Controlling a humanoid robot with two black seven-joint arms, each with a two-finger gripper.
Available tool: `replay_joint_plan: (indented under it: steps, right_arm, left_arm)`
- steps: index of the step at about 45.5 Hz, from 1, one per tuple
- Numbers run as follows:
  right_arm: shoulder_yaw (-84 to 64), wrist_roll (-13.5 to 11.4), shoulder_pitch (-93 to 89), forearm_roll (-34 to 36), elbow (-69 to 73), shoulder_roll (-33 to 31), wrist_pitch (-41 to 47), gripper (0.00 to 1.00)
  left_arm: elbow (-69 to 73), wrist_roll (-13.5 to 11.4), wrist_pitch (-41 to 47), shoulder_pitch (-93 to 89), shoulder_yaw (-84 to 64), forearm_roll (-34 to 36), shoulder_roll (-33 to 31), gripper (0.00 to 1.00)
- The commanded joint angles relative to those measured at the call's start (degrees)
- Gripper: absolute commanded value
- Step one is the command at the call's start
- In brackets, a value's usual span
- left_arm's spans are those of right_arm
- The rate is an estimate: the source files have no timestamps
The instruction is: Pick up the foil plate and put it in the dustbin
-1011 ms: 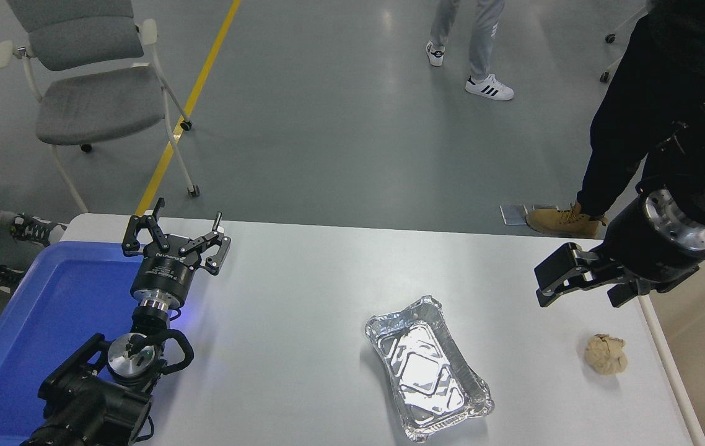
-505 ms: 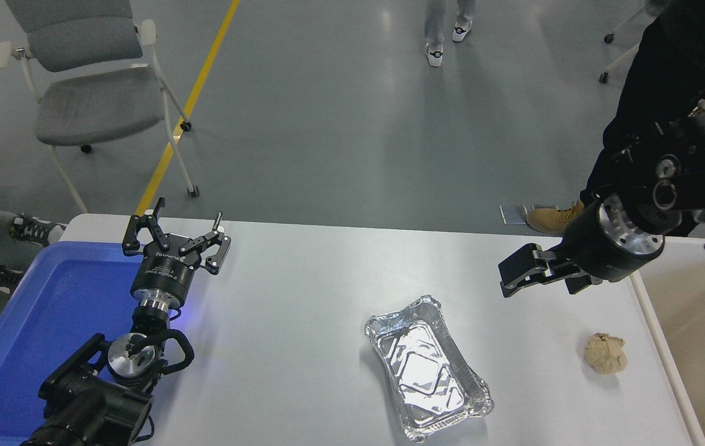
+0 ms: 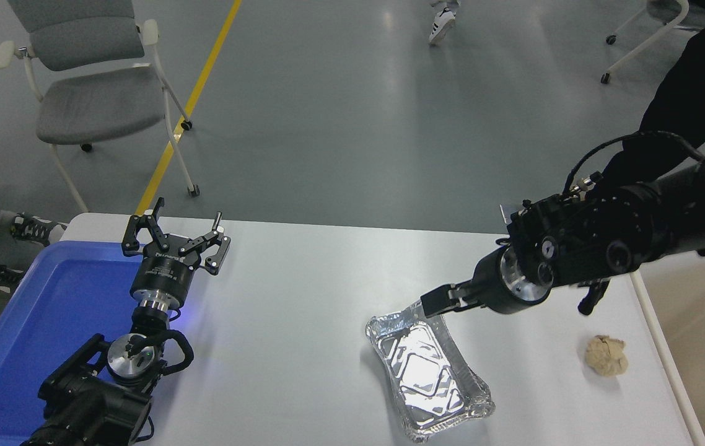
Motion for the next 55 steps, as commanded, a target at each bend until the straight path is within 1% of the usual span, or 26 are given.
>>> replay_joint_plan:
  steps: [1, 5, 16, 25, 31, 41, 44, 49, 50, 53, 55]
  right_arm:
    - [1.72, 0.01, -11.0, -1.66, -8.06, 1.72, -5.55, 1.0]
    - [1.81, 0.01, -14.07, -3.85, -11.31, 2.33, -5.99, 1.0]
    - [3.91, 0.01, -22.51, -7.2, -18.17, 2.6, -6.25, 1.0]
    - [4.36, 0.01, -26.38, -7.72, -20.9, 2.77, -6.43, 1.0]
    - [4.36, -0.08, -28.67, -10.27, -23.27, 2.86, -6.43, 1.0]
    - [4.36, 0.01, -30.25, -11.59, -24.94, 2.86, -6.43, 1.0]
    - [4.36, 0.01, -30.34, -11.77, -24.94, 2.86, -6.43, 0.93]
    - [4.27, -0.08, -30.25, -11.77, -24.95, 2.86, -6.43, 0.72]
    - [4.27, -0.08, -30.34, -11.86, -25.03, 2.86, -6.43, 0.67]
    - [4.27, -0.08, -30.25, -12.21, -24.94, 2.86, -6.43, 0.47]
    - [4.18, -0.08, -30.17, -12.21, -25.03, 2.86, -6.43, 0.36]
  left_arm:
    - [0.0, -0.01, -0.09, 0.0, 0.0, 0.01, 0.0, 0.99]
    - [0.0, -0.01, -0.09, 0.0, 0.08, 0.01, 0.0, 0.99]
    - [-0.09, -0.01, -0.09, 0.0, 0.08, 0.01, 0.0, 0.99]
    - [0.0, -0.01, -0.09, 0.0, 0.0, 0.01, 0.0, 0.99]
    - [0.0, -0.01, -0.09, 0.0, 0.0, 0.01, 0.0, 0.99]
    - [0.0, -0.01, -0.09, 0.0, 0.08, 0.01, 0.0, 0.99]
    - [0.0, -0.01, -0.09, 0.0, 0.0, 0.01, 0.0, 0.99]
    - [0.0, -0.01, -0.09, 0.0, 0.08, 0.01, 0.0, 0.99]
    - [0.0, -0.01, -0.09, 0.0, 0.0, 0.01, 0.0, 0.99]
    - [0.0, -0.01, -0.09, 0.0, 0.0, 0.01, 0.0, 0.99]
    - [0.0, -0.01, -0.09, 0.0, 0.0, 0.01, 0.0, 0.99]
